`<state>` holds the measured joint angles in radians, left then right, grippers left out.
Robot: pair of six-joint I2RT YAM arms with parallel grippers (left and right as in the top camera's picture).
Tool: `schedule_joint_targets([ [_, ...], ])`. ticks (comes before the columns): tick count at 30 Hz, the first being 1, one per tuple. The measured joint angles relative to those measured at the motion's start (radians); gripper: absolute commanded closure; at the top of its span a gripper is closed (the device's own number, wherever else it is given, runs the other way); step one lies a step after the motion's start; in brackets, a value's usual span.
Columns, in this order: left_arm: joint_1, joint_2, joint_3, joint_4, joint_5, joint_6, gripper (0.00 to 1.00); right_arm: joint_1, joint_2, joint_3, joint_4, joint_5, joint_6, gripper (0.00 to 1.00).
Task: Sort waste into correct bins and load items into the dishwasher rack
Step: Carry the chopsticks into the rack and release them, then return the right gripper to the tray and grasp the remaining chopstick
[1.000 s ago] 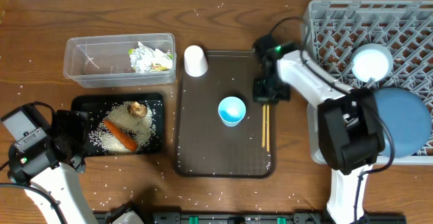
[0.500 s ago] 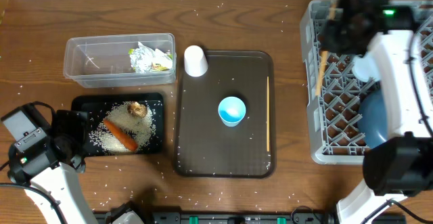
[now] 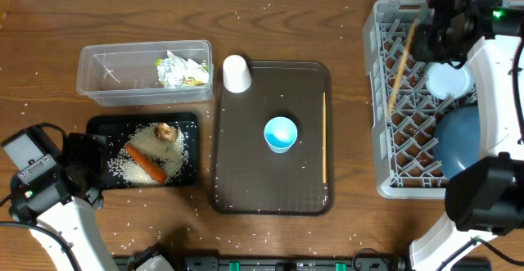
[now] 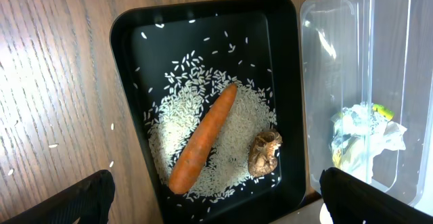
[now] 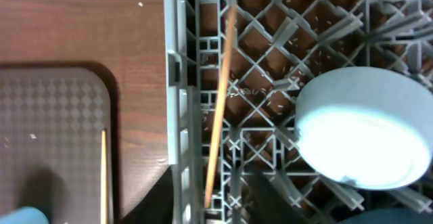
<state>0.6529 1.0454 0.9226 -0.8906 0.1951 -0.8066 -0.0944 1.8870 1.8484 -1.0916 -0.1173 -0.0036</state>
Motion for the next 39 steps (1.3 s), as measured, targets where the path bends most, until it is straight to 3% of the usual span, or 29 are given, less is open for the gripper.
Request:
schedule_joint_targets([
  [2, 0.000, 0.000, 0.000, 0.000, 0.000, 0.000, 0.02, 0.000, 0.003, 0.000, -0.001, -0.001, 0.000, 0.38],
  [7, 0.000, 0.000, 0.000, 0.000, 0.000, 0.000, 0.02, 0.000, 0.004, 0.000, -0.040, -0.017, 0.000, 0.32],
  [15, 0.000, 0.000, 0.000, 0.000, 0.000, 0.000, 0.02, 0.011, 0.004, 0.000, -0.222, -0.276, 0.003, 0.34],
  [19, 0.000, 0.000, 0.000, 0.000, 0.000, 0.000, 0.02, 0.084, 0.002, -0.011, -0.269, -0.341, 0.008, 0.32],
  [29, 0.000, 0.000, 0.000, 0.001, 0.000, 0.000, 0.02, 0.415, -0.003, -0.282, -0.047, -0.201, 0.257, 0.35],
  [39, 0.000, 0.000, 0.000, 0.000, 0.000, 0.000, 0.02, 0.489, -0.003, -0.479, 0.085, -0.139, 0.429, 0.37],
])
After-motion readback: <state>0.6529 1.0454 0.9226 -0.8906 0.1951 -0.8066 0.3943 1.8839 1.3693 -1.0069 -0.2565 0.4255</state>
